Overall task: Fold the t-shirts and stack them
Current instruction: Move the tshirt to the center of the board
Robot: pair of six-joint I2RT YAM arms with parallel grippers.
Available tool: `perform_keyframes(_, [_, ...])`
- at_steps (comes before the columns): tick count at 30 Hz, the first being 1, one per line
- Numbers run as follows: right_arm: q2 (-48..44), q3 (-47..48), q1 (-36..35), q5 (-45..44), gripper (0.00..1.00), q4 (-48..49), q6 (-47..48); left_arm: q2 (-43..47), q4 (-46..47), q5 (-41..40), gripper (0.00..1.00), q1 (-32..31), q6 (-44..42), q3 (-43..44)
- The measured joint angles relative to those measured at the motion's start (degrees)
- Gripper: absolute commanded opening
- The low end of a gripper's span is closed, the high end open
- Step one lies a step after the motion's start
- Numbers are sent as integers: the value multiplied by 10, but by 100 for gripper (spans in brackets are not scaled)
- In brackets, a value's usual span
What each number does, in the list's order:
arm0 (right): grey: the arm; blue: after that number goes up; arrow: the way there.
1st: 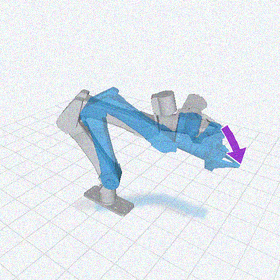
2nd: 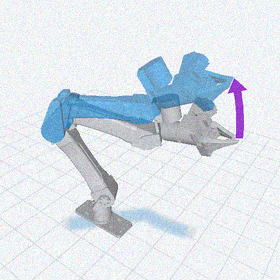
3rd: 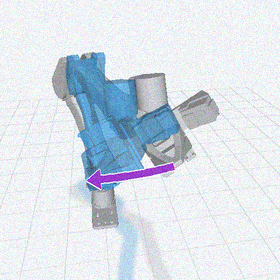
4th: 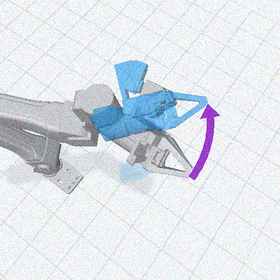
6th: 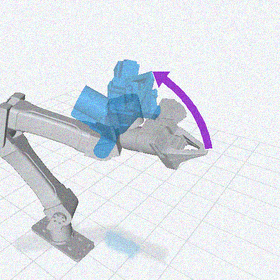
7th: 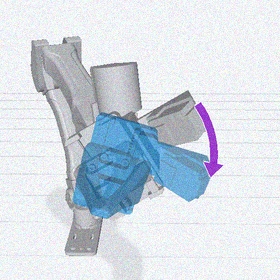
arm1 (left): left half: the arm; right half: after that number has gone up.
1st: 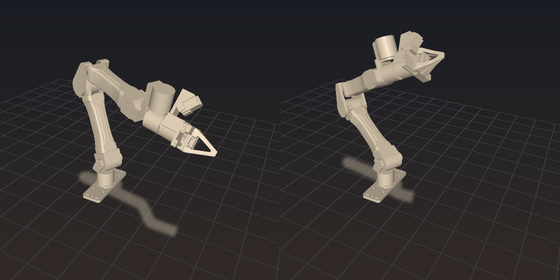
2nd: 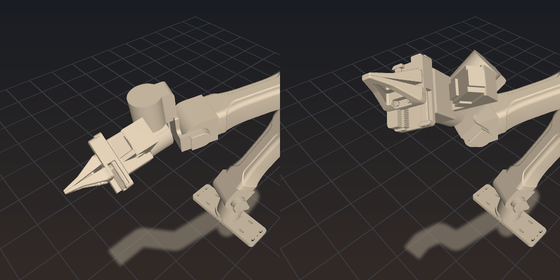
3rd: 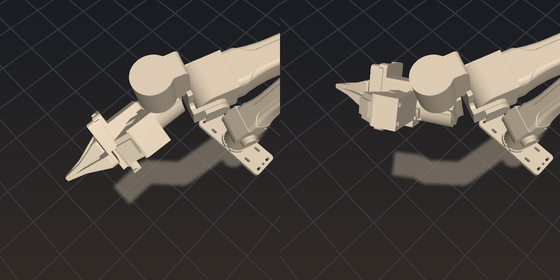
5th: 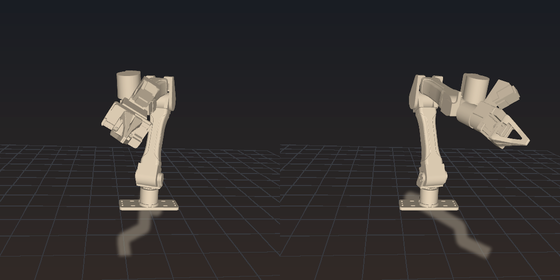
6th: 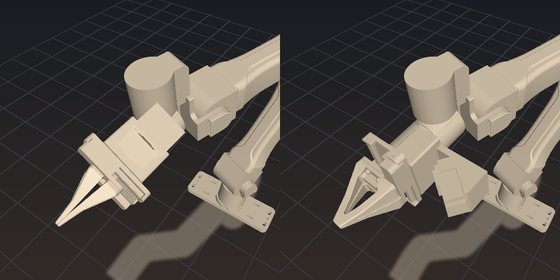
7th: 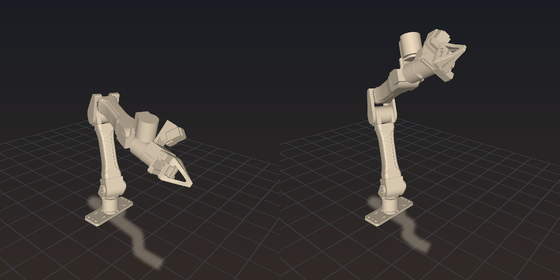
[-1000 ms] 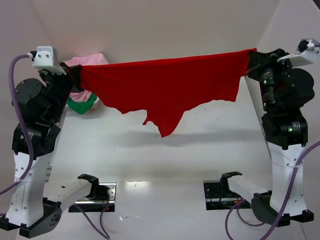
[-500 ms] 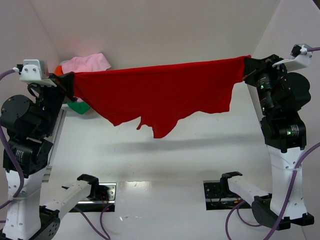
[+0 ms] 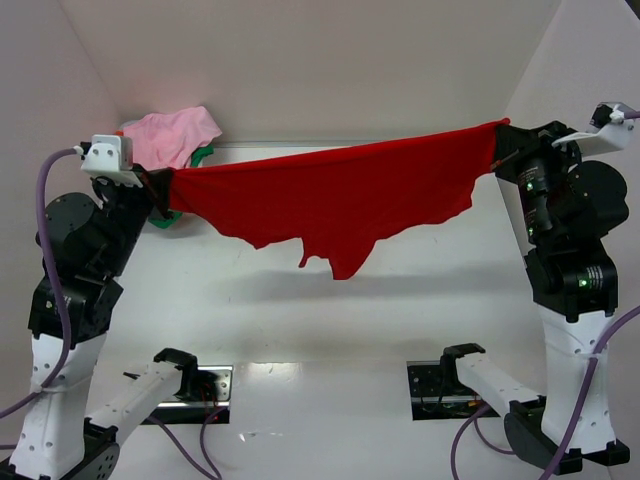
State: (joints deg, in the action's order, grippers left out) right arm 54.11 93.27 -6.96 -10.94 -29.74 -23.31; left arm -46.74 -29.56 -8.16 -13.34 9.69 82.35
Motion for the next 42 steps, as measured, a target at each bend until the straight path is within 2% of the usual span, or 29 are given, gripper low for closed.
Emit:
perform_keyframes(24, [-4, -59, 0, -5, 0, 3, 2, 1, 4, 10, 0, 0, 0, -14])
perform_keyframes(31, [-41, -113, 0, 17, 0, -9, -14, 16, -2, 10, 0, 0, 0, -13])
perform_keyframes(37, [-94, -111, 1, 45, 0, -31, -26, 41, -28, 9, 0, 0, 2, 18])
perform_keyframes(42, [-135, -70, 1, 62, 0, -67, -28, 71, -45, 4, 0, 0, 13, 60])
